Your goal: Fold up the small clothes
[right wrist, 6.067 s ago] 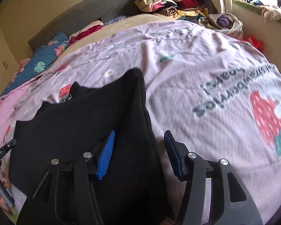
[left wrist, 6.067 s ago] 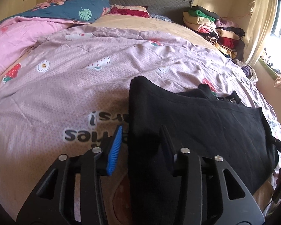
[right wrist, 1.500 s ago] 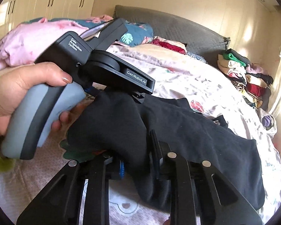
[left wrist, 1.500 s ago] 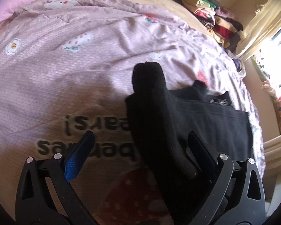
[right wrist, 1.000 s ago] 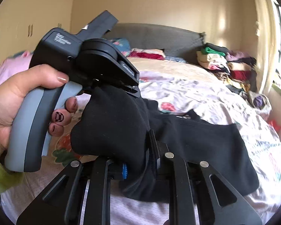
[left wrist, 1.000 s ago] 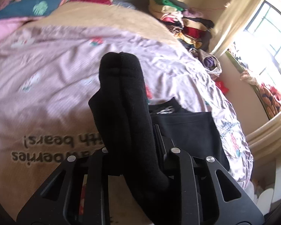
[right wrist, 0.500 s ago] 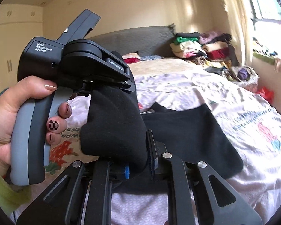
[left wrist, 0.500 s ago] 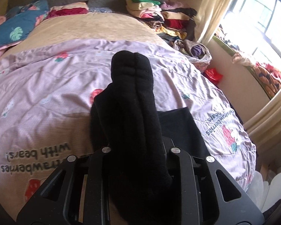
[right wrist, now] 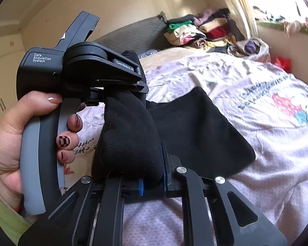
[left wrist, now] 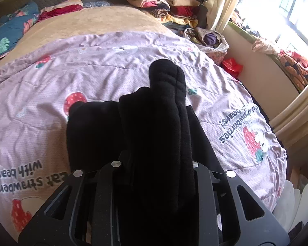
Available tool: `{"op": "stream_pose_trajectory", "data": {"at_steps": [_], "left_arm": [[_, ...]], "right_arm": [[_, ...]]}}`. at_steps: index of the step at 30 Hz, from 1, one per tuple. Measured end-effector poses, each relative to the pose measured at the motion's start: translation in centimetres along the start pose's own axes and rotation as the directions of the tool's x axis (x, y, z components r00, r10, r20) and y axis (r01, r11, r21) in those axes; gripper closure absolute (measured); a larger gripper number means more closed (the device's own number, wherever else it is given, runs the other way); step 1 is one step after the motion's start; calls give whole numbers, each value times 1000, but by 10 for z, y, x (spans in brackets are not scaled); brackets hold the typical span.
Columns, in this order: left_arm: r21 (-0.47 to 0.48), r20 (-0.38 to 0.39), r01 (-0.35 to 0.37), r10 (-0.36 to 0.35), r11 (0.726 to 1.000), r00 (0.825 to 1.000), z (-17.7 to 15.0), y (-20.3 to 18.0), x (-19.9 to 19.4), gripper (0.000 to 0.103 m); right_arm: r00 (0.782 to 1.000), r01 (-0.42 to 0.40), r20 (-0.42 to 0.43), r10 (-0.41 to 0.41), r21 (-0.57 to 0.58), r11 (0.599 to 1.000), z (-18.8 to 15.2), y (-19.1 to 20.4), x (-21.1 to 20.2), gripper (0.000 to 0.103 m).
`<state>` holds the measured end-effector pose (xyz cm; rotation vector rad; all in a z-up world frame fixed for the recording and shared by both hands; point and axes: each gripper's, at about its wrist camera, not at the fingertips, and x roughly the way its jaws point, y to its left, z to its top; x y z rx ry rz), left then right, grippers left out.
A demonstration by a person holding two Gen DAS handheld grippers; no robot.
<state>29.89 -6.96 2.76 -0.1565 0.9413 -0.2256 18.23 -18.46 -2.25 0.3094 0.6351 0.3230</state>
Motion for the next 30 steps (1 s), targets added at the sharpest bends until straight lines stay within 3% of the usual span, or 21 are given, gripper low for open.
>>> {"op": "stream_pose_trajectory", "data": {"at_steps": [9,16,21,23,27,30], "left_arm": [[22,-57,-23,24,999,998,4,-21,31,76],[41,-89,-54,57,998,994,5,-35,53,68],[45,-104,-43,48,998,993,5,-42,65,49],[27,-105,-16,19,1000,994,6,-39,68,45],[-27,-42,73,-74,997,996,9,-28,55,20],[-28,20,81,-81,996,997,12,-20,38,20]], "right_arm": [[999,-5,-46,10,126,992,-2,-27,7,91],[993,-67,-76,92,284,956,-7,-57,11,91],[988,-93,-79,130,362,928,-9,-72,11,91],[987,-102,-72,141,388,916,-10,-79,10,90],[988,-96,-66,140,445,890,-14,-91,6,84],[986,-107,-62,156,481,870,-16,-102,5,80]]}}
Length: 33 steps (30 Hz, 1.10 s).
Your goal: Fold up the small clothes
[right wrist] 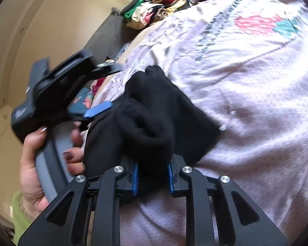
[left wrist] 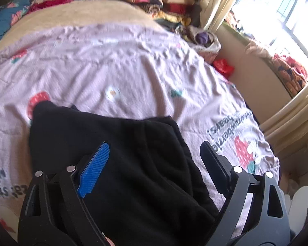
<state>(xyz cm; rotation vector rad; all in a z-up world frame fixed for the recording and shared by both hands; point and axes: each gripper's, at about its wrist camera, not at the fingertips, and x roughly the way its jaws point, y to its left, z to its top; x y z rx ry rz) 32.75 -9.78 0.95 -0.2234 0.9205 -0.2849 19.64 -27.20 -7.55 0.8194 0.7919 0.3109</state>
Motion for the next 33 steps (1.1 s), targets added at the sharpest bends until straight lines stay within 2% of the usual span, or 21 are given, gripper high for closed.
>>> {"op": "stream_pose_trajectory", "data": {"at_steps": [3,5,7,9,13,16,18,20,21,22,24,25,27,31,32,33], "left_arm": [[-2,26,-54,54,999,998,-3,12,-14,20],[-17,27,-75,75,997,997,-8,23,-22,20],[-19,43,-109,109,994,993,-21,36,-34,20],[-9,52,-134,134,991,990,-32,47,-42,20],[8,38,-171,170,985,985,-57,60,-47,20],[5,27,-154,154,988,988,-70,65,-45,20],[3,35,-158,158,987,987,-75,65,-43,20],[-9,41,-153,153,988,987,-79,66,-43,20],[-12,43,-149,149,989,988,-80,65,-44,20],[-6,44,-141,142,990,989,-81,62,-43,20],[4,39,-132,132,991,990,-83,58,-42,20],[10,39,-131,131,991,991,-83,56,-42,20],[19,43,-123,122,992,992,-84,50,-43,20],[20,21,-97,97,995,995,-87,45,-38,20],[23,19,-98,97,995,995,-88,43,-37,20],[30,19,-100,99,995,995,-89,41,-37,20]], "right_arm": [[1000,-6,11,7,-12,1000,2,1,-6,70],[999,-5,34,7,-34,999,4,5,-11,58],[999,-25,42,28,-61,998,7,9,-14,40],[999,-30,31,33,-92,995,13,14,-11,32],[1000,-13,-5,12,-147,989,34,22,6,31],[998,-26,-60,17,-155,988,51,25,23,31],[993,-19,-114,0,-170,985,59,27,37,33],[985,29,-159,-65,-223,974,62,31,48,41],[983,41,-162,-84,-253,967,61,35,49,54],[981,57,-158,-112,-315,947,59,42,51,74],[982,74,-132,-135,-392,917,56,51,49,82],[986,82,-92,-136,-440,894,55,58,41,83],[991,85,-51,-124,-476,875,59,64,32,87],[971,196,-6,-240,-560,805,58,60,42,87],[967,201,-15,-252,-559,804,57,54,47,87],[967,196,-31,-251,-533,823,58,46,49,86]]}}
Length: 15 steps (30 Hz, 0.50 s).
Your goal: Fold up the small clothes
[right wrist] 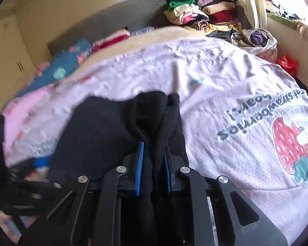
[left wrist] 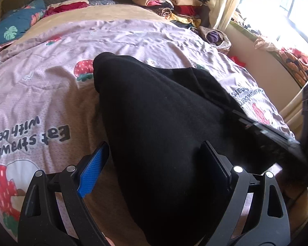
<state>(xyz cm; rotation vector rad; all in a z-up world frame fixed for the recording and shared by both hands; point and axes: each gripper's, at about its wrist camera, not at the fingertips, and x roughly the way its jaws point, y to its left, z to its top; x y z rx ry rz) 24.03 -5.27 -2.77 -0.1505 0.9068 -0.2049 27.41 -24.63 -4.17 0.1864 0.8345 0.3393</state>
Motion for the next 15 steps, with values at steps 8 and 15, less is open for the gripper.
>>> {"op": "stream_pose_trajectory", "data": {"at_steps": [8,15], "left_arm": [[9,-5,-12,12,1000,1000,-5,-3,-5,20],[-6,9,-7,7,1000,1000,-10,0,-20,20]], "right_arm": [[1000,-10,30,5,137,991,-16,-16,-14,66],[991,15,127,-36,157,988,-28,-12,-68,32]]}}
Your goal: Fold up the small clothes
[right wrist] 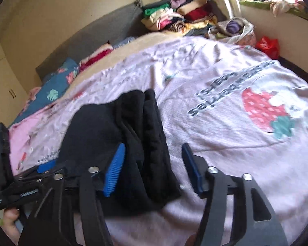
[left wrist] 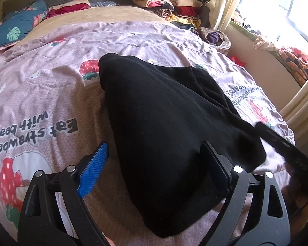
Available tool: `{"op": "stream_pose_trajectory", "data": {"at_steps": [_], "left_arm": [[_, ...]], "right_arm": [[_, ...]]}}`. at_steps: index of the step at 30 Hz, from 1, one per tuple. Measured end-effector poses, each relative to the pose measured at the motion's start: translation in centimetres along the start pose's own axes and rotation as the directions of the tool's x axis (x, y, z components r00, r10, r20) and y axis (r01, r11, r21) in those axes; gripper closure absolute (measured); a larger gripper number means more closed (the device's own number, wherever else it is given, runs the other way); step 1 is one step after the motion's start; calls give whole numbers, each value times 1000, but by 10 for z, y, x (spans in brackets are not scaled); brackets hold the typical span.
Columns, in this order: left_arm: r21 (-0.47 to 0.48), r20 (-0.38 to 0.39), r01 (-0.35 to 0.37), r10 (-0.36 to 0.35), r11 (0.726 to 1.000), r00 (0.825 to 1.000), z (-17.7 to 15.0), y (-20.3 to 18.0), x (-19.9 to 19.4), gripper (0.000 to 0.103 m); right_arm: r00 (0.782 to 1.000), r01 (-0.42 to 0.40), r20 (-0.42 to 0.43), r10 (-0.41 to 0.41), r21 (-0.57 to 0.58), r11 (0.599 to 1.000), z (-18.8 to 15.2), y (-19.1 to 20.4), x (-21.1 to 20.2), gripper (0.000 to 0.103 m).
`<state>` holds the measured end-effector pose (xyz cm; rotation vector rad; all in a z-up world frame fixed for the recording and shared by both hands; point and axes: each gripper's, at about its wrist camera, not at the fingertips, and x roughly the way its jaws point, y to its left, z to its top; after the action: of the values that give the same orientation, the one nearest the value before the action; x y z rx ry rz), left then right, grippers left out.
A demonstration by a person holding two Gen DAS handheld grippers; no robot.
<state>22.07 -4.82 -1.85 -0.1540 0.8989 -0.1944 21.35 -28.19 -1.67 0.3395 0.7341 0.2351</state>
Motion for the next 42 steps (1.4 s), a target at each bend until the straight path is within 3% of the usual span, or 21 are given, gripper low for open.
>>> {"op": "stream_pose_trajectory", "data": {"at_steps": [2,4,8,18,24,34,42], "left_arm": [[-3,3,5,-5,1000,1000,-3,0,-6,20],[0,6,7,-7,1000,1000,-5,-2,-13,11],[12,20,25,-25,1000,999,-12,-7,-30,10],[9,67,60,-61,998,996,-44,-9,-81,10],[6,103,69,-70,998,992,-71,1,-105,10],[15,140,73,-74,997,987,-109,10,-132,10],[-18,136,56,-53,998,989,-139,13,-131,9]], "right_arm": [[999,-12,40,12,-6,1000,-2,3,-21,24],[998,-17,67,18,-12,1000,-3,7,-37,16],[994,-56,91,58,-30,998,-7,17,-66,6],[991,-55,115,75,-163,985,-38,56,-120,5],[991,2,128,28,-229,973,-68,67,-140,5],[986,44,166,-4,-238,970,-113,61,-163,4],[987,109,140,-73,-264,958,-146,54,-160,4]]}}
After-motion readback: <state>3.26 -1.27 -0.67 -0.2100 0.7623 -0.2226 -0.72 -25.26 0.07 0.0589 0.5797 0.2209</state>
